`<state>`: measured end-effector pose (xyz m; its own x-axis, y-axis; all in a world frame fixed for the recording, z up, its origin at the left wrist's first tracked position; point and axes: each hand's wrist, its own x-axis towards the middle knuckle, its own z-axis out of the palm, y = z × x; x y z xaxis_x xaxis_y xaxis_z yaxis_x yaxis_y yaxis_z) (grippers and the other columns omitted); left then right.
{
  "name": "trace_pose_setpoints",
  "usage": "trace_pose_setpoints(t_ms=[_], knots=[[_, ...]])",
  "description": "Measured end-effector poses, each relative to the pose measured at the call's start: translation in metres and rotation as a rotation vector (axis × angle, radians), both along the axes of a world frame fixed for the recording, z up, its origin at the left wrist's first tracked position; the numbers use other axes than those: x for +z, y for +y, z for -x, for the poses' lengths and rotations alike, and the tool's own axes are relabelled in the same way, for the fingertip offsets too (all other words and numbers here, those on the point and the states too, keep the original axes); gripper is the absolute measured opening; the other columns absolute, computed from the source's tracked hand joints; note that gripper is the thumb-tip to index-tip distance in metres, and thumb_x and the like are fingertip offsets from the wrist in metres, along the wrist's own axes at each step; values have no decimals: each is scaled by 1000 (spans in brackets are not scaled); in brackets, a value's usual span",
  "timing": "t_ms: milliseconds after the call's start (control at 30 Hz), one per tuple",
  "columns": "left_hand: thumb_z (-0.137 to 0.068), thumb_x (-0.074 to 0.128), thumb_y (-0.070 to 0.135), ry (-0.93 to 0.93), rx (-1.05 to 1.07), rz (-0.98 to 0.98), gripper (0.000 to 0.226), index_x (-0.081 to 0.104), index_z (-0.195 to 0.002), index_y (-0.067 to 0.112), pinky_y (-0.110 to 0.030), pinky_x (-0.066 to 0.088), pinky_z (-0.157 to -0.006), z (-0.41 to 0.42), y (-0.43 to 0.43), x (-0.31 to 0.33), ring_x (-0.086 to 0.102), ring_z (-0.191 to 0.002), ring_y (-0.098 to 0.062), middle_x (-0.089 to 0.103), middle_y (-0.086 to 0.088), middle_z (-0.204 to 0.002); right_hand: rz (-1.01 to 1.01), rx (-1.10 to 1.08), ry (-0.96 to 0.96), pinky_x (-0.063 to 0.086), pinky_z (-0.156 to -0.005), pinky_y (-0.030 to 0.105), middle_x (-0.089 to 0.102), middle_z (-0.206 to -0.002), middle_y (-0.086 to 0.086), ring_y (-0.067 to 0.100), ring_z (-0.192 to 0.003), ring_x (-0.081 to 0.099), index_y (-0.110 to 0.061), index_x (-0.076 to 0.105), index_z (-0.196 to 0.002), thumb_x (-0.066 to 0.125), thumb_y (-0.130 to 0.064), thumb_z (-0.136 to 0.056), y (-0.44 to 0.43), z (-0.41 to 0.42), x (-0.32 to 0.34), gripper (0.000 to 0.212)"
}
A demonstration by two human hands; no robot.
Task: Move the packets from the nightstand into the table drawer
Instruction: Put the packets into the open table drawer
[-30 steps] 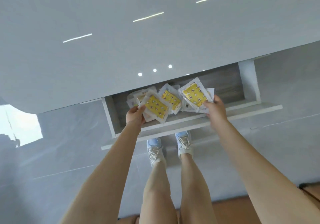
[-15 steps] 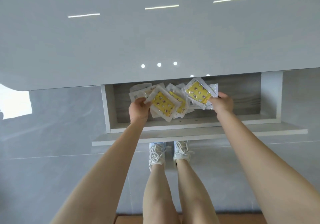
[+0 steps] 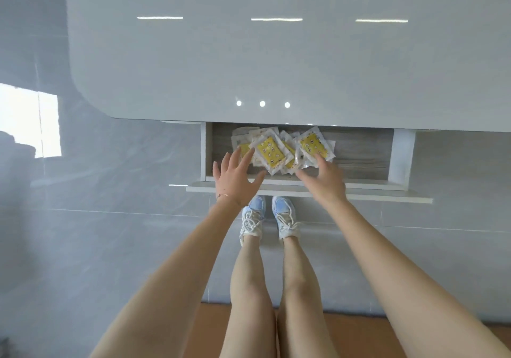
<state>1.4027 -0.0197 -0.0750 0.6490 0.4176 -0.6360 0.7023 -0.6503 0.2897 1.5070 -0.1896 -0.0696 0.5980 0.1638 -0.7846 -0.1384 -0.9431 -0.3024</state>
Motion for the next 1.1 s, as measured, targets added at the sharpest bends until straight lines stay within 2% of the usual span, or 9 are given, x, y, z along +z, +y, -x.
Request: trace_pose_setpoints(t_ms=[133,233,367,667,933,1100], knots=[[-90,39,61,83,-64,-34,65,16,-147,41,-53,-6,-116,18,-5,55,-4,-147,-28,3,1,-160,89,367,-150,24,-112,50,30,-154,1,29,-141,24,-28,23,-150,48,-55,-89,11,22,63,71],[-90,35,64,133,-66,-38,67,8,-148,43,-55,-9,-114,33,-8,94,-11,-146,-29,-6,0,-160,129,494,-173,19,-115,52,19,-159,1,28,-145,14,-30,17,-151,44,-57,-90,17,30,104,71],[-89,31,67,148,-19,-87,70,3,-148,41,-56,-11,-113,56,-6,138,-14,-145,-30,-9,-1,-160,140,657,-212,20,-115,54,12,-161,2,29,-147,7,-31,11,-152,37,-62,-91,26,36,155,74],[-88,28,68,102,252,-143,74,-2,-149,39,-54,-17,-111,127,18,200,-20,-144,-29,-12,0,-159,116,872,-246,7,-117,54,3,-162,1,29,-148,-1,-34,6,-152,41,-61,-91,83,86,222,76],[-87,31,69,90,573,-172,76,-2,-149,40,-54,-13,-113,244,73,227,-16,-145,-28,-9,0,-160,46,1168,-293,10,-117,55,8,-161,3,30,-147,3,-32,9,-152,44,-58,-90,187,175,250,76],[-87,34,67,81,763,-191,76,1,-149,39,-54,-11,-114,341,122,244,-14,-146,-28,-7,0,-160,-15,1332,-344,10,-117,55,10,-161,3,28,-148,5,-33,11,-152,46,-59,-88,273,265,267,77]])
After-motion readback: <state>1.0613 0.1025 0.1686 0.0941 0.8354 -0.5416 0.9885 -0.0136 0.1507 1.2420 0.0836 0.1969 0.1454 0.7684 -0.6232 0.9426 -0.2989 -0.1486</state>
